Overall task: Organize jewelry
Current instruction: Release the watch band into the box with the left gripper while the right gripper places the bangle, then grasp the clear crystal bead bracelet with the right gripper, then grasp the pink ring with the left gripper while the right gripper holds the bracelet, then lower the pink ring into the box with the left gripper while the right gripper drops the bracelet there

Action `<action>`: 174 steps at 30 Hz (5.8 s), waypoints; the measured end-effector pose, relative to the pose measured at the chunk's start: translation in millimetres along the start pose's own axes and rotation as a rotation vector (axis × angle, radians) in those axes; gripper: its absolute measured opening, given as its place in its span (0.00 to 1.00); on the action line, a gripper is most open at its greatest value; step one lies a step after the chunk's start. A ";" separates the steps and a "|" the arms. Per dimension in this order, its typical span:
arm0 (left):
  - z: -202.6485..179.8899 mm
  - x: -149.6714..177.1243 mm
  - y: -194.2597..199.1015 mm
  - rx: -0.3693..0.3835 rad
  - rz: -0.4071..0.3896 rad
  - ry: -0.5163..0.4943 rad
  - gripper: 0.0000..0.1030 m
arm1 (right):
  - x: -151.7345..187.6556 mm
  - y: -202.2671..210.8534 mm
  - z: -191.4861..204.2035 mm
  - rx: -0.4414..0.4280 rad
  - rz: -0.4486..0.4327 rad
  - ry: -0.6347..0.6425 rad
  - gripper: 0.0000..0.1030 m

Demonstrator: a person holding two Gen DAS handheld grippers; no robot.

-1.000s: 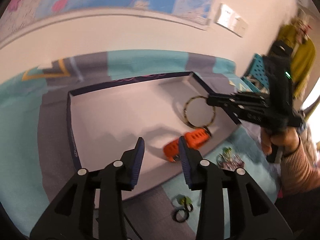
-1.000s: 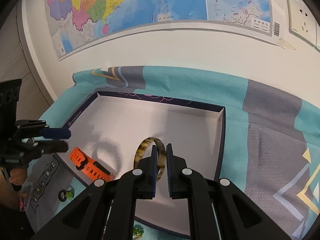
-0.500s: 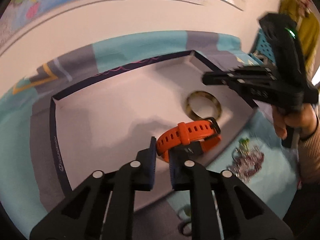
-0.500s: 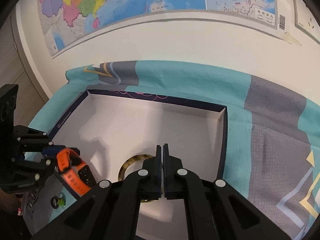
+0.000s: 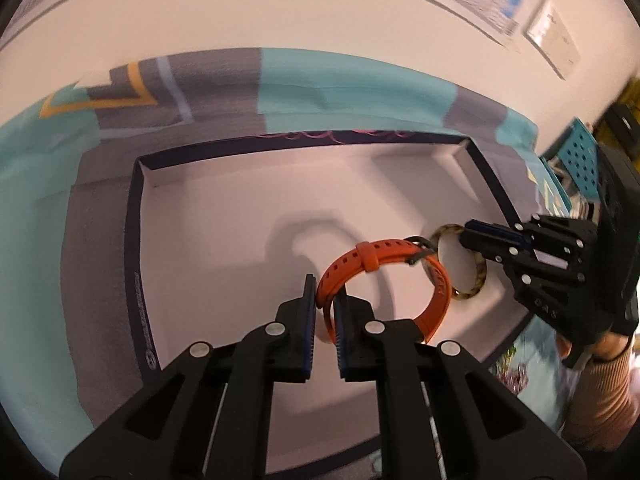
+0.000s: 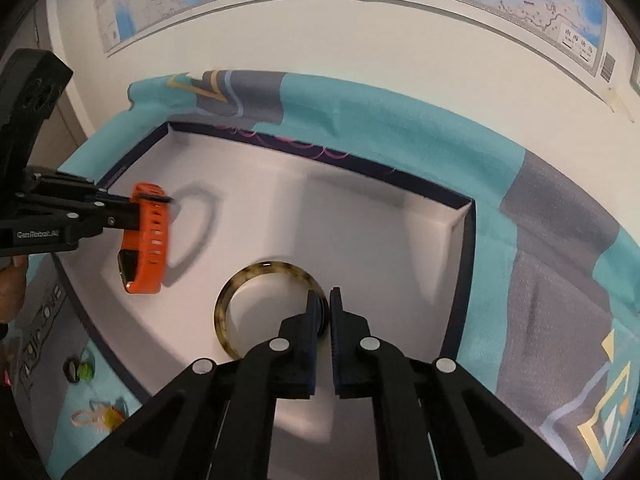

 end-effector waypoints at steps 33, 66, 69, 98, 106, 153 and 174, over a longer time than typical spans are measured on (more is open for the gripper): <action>4.6 11.8 33.9 -0.022 -0.143 -0.008 0.49 | -0.9 20.1 -9.7 -0.051 -0.047 -0.055 0.35; -27.1 135.7 91.3 0.009 -0.270 -0.185 0.65 | 98.4 83.6 55.7 -0.129 -0.101 -0.028 0.42; -31.2 144.0 88.3 0.018 -0.256 -0.192 0.66 | 100.1 75.9 57.3 -0.113 -0.087 -0.036 0.42; -35.8 174.0 78.8 0.048 -0.197 -0.228 0.59 | 95.3 142.4 45.1 -0.204 -0.288 -0.154 0.09; -35.2 165.0 73.2 0.017 -0.194 -0.230 0.44 | 97.7 138.8 50.9 -0.229 -0.287 -0.163 0.09; -81.5 157.0 44.9 0.084 -0.133 -0.307 0.04 | 102.5 130.9 62.2 -0.277 -0.275 -0.167 0.07; -72.4 136.7 90.4 0.086 -0.248 -0.288 0.04 | 68.6 145.9 52.2 -0.266 -0.339 -0.141 0.07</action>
Point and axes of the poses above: each gripper's, at about its wrist camera, not at the fingertips, and y roughly against the way its jaws point, z to its left, x to its underside, the point moved 2 cm from there along -y, roughly the way its jaws point, and after that the axes turned 3 degrees about y, right-handed, at the moved point
